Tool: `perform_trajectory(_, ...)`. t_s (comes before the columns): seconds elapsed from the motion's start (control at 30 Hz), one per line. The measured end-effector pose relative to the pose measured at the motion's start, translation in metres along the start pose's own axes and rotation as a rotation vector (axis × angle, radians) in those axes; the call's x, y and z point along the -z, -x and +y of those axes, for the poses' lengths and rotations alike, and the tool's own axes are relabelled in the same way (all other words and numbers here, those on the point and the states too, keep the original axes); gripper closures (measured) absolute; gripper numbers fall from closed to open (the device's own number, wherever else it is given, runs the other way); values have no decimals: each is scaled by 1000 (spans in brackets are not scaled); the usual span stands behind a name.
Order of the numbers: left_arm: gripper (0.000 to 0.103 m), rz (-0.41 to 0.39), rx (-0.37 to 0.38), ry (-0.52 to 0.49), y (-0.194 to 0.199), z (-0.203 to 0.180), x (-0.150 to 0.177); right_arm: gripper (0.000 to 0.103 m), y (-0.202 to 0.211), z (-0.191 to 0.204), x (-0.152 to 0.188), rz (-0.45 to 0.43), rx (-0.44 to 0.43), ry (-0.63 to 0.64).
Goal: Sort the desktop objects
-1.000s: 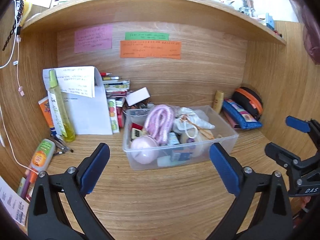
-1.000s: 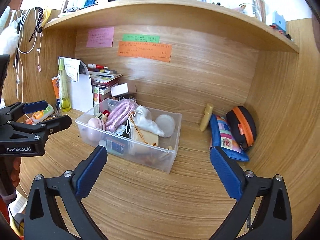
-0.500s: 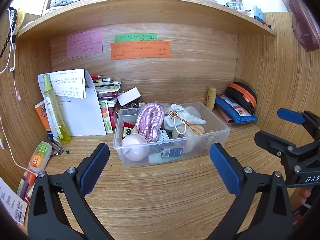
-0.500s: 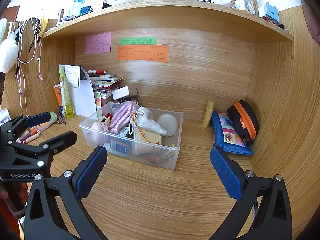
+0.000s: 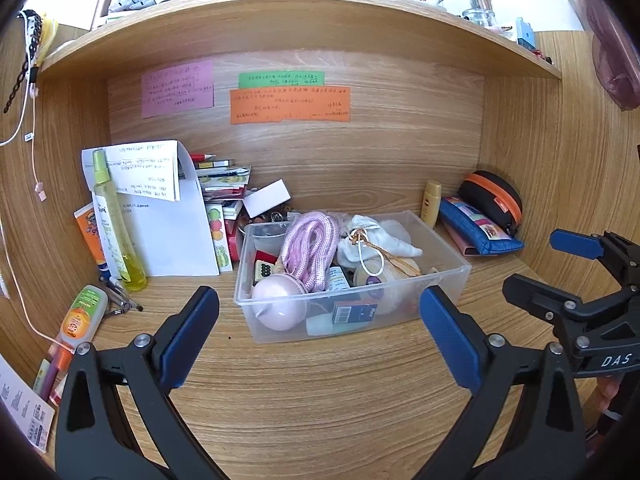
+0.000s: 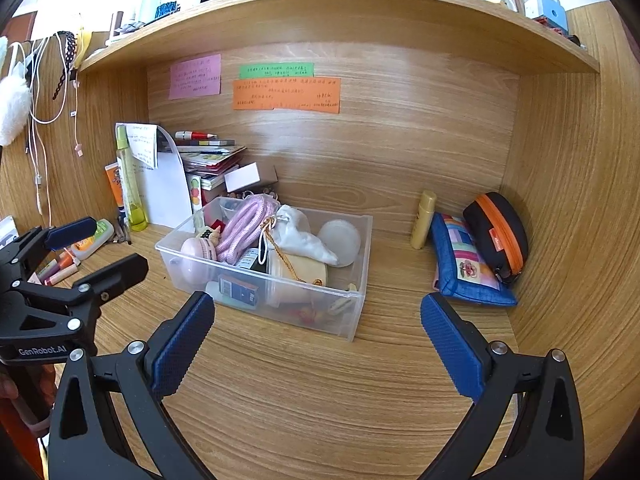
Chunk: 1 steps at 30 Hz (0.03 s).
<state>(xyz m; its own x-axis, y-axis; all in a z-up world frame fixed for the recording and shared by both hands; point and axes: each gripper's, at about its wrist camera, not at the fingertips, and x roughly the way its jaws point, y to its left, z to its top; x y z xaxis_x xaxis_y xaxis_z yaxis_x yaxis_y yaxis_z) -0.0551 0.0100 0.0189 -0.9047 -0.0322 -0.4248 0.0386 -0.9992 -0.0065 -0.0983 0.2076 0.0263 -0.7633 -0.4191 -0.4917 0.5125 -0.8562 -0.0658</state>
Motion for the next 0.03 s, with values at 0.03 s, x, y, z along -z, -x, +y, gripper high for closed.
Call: perform_trajectory(0.03, 1, 2, -3, 0, -1, 0, 0, 0, -1, 0, 0, 2, -2, 0)
